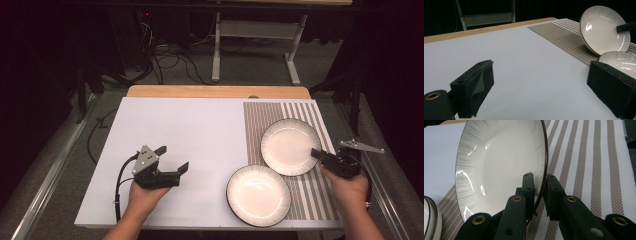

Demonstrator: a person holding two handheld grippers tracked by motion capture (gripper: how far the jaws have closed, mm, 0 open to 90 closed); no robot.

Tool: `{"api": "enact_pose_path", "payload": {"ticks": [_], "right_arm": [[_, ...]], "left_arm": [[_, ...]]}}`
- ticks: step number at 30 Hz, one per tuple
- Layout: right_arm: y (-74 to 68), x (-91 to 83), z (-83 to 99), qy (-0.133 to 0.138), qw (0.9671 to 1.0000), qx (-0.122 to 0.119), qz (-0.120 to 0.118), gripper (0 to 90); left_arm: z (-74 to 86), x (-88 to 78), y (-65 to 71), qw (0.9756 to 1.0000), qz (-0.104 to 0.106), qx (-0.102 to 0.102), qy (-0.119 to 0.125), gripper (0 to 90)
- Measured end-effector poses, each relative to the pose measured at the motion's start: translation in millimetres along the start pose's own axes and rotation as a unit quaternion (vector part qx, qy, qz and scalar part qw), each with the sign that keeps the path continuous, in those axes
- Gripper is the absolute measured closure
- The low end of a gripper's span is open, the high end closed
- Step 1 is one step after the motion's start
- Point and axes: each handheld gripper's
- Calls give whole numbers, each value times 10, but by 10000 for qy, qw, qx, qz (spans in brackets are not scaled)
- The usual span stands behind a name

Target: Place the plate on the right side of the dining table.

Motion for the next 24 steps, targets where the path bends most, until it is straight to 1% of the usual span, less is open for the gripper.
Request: {"api": "enact_pose_path", "payload": {"ticks": [1,3,5,6,7,11,14,15,16,19,20,21,24], "right_arm": [[8,11,3,-20,10000,11,0,813],[21,30,8,-60,10000,51,3,807],[34,57,15,-148,9998,125,6,799],[40,68,17,-154,9998,142,11,797],[45,76,21,-170,9997,182,9,798],[57,91,16,-167,9996,212,-1,797],[72,105,25,-229,9991,350,-6,791],[83,114,30,-236,9991,348,-3,788],[86,119,31,-290,9987,415,-9,784],[98,139,38,-308,9985,451,7,781],[102,141,40,-307,9985,447,4,781],[103,144,39,-314,9984,467,9,780],[103,153,36,-317,9984,471,39,778]], "left_arm": [[8,-26,-9,10000,-13,-5,19,77],[25,-85,-36,10000,-66,49,38,78],[42,-126,-72,10000,-68,-4,68,79],[48,-134,-86,9999,-64,-56,97,79],[53,-143,-100,9999,-68,-63,91,78],[62,-147,-104,9999,-28,-83,132,78],[63,-137,-101,9999,-24,-64,138,78],[63,-134,-103,9999,-9,-81,139,78],[63,-134,-104,9999,-4,-88,139,78],[64,-129,-107,9999,26,-93,112,78],[62,-127,-102,9999,23,-73,110,78],[59,-133,-97,9999,-5,5,112,78],[48,-142,-95,9998,-49,22,165,77]]}}
Point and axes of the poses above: each handheld gripper's, and its own axes: x roughly forward along the jaws, z roughly out of its underside, y roughly to its right, and after that the axes turned 14 degrees about -x, right-handed
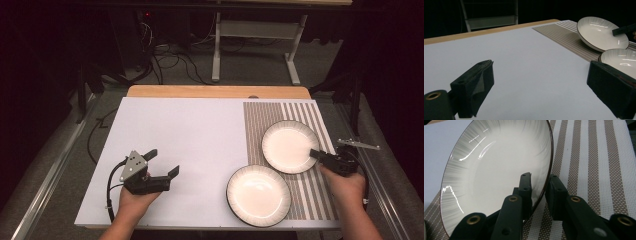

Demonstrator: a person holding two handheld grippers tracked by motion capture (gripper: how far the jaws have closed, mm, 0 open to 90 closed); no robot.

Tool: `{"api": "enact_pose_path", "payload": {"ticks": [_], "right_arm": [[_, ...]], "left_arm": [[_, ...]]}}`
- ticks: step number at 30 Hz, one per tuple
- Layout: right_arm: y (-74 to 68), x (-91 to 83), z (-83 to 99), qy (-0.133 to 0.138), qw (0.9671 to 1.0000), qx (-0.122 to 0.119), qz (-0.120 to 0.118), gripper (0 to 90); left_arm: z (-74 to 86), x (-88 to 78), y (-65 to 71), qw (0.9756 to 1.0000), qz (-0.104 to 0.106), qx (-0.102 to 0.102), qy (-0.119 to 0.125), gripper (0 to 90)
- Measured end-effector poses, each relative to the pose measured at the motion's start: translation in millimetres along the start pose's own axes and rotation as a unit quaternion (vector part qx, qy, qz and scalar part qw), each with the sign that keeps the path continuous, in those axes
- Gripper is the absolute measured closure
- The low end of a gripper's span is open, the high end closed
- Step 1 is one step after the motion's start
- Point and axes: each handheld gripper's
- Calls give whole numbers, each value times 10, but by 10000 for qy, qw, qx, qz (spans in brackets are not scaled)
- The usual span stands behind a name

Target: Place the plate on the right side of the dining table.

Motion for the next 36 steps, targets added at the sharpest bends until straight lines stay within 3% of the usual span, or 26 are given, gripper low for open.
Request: {"api": "enact_pose_path", "payload": {"ticks": [11,16,24,30,36], "right_arm": [[27,99,15,-189,9991,26,376,751],[22,103,21,-160,9990,2,417,746],[19,53,26,50,9990,-5,455,603],[-58,-69,-9,349,9972,-355,550,507],[-218,-202,-35,711,9938,-727,445,395]], "left_arm": [[-31,-40,-23,9999,-97,14,67,49],[-35,-47,-41,9999,-115,-20,96,47],[-33,-60,-55,9999,-153,-24,62,44],[-37,-75,-80,9998,-208,-17,34,41],[-38,-93,-86,9997,-249,71,15,38]]}}
Point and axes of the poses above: each handheld gripper's, and its own axes: x roughly forward along the jaws, z roughly out of its underside, y roughly to its right, and after that the axes turned 14 degrees about -x, right-handed
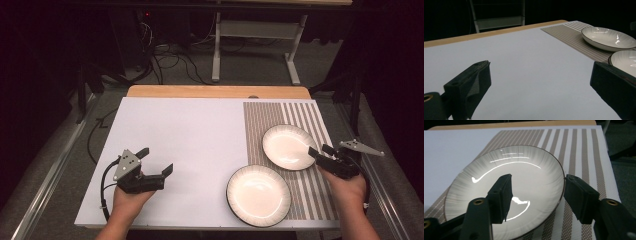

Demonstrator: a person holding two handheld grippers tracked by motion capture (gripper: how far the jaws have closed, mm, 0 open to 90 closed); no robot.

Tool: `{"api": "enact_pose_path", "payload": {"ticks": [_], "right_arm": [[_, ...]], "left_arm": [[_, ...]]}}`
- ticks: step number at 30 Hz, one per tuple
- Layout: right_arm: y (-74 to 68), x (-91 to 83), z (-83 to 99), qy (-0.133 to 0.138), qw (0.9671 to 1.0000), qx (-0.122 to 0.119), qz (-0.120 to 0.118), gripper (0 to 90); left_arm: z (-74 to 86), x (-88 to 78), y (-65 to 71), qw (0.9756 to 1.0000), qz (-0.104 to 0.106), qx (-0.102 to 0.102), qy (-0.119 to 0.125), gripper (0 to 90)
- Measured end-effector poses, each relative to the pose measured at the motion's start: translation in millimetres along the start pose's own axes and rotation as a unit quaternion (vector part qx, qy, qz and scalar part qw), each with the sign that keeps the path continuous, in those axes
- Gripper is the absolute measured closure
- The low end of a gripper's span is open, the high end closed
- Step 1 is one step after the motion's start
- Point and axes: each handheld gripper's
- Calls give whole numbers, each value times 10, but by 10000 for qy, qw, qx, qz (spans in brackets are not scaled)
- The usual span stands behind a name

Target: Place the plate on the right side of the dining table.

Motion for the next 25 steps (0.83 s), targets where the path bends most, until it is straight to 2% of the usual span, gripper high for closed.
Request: {"api": "enact_pose_path", "payload": {"ticks": [6,10,14,20,25], "right_arm": [[-211,-102,-82,368,9985,-272,-307,276],[-412,-137,-158,561,9957,-571,-470,193],[-635,-184,-222,735,9915,-844,-666,156],[-950,-246,-284,989,9834,-1129,-1023,8],[-1077,-285,-279,1080,9793,-1261,-1159,8]], "left_arm": [[-9,-30,4,10000,-12,39,26,33],[-14,-48,10,10000,-3,33,63,33],[-22,-69,29,9999,17,52,94,30],[-27,-92,62,9999,54,106,92,16],[-28,-103,86,9998,73,152,87,6]]}}
Point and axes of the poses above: each handheld gripper's, and its own axes: x roughly forward along the jaws, z roughly out of its underside, y roughly to its right, and after that the axes turned 14 degrees about -x, right-handed
